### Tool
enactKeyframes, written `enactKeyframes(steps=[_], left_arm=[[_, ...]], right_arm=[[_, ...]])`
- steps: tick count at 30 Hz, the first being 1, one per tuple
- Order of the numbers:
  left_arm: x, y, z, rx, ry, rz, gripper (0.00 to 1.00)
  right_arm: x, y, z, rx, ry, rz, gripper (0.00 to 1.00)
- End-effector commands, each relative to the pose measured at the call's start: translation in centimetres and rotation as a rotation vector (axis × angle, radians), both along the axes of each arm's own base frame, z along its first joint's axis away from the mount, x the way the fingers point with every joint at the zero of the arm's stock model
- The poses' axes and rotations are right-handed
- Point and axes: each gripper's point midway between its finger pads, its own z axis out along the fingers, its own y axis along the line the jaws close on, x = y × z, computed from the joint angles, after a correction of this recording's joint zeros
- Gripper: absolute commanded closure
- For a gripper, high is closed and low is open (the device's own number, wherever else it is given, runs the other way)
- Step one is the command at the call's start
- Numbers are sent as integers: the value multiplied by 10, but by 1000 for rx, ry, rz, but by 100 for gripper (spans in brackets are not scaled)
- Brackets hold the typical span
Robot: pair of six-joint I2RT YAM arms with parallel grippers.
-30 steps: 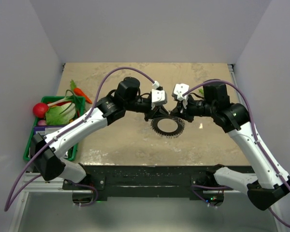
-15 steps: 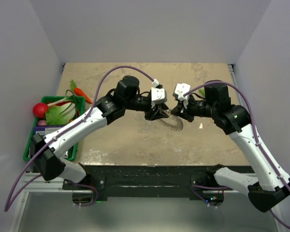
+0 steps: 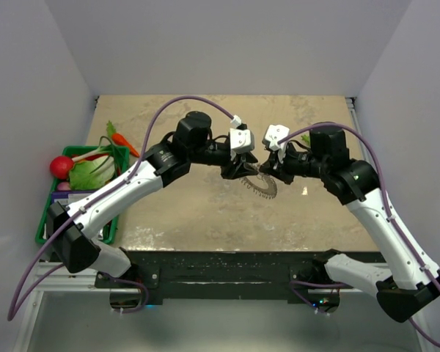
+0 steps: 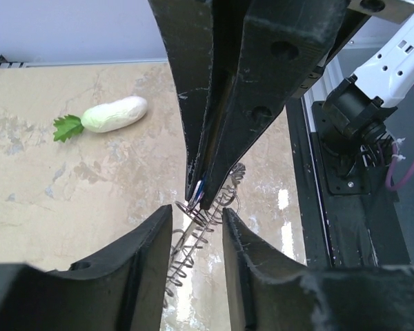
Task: Remove the keys from the keyring
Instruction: Remove the key from the keyring.
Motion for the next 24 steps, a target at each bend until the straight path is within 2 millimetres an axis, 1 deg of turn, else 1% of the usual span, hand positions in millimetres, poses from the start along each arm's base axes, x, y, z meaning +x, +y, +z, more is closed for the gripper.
enactKeyframes(steps=[1, 4, 7, 11, 13, 18, 24], left_arm=[[-2, -3, 8, -25, -15, -13, 55], [-1, -3, 8, -23, -14, -8, 52], [1, -3, 7, -21, -16, 0, 51], [2, -3, 6, -18, -16, 11, 52], [4, -3, 5, -17, -16, 17, 54], [6, -3, 4, -16, -17, 30, 52], [16, -4, 1, -7, -18, 77, 52]], right_arm=[[9, 0, 31, 63, -96, -41, 100], [9, 1, 33, 69, -98, -43, 100], [9, 2, 37, 77, -99, -43, 100], [5, 3, 40, 89, -93, -27, 100], [4, 4, 42, 95, -97, -23, 100], [1, 2, 48, 108, -113, -25, 100], [-6, 2, 52, 119, -113, -2, 100]])
